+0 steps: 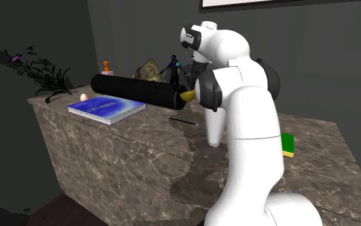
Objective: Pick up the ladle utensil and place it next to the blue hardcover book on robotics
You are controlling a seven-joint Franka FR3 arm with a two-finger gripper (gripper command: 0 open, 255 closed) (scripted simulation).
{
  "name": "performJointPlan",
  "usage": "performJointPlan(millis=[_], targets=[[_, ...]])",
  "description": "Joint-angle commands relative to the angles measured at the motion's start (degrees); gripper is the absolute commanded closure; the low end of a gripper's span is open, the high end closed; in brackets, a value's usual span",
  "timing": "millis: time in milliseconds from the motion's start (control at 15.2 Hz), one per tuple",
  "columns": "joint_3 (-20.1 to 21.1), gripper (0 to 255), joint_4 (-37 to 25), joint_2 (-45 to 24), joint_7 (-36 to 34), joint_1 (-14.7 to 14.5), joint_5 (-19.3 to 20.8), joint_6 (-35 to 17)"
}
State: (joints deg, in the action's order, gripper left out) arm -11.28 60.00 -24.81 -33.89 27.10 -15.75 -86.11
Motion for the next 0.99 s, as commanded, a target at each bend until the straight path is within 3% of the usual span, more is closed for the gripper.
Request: performJointPlan(millis=[0,66,462,924], targets=[[0.08,255,-3.45,-1.09,-0.5,0.33,-0.22,2.33],[0.11,255,-4.57,-1.49,-0.63,0.47,-0.3,3.04],[1.52,255,12.8,10.13,-6.3,-6.52,2.58,-4.11],[4.88,255,24.47,18.67,-14.59,-12.58,4.91,-8.99]])
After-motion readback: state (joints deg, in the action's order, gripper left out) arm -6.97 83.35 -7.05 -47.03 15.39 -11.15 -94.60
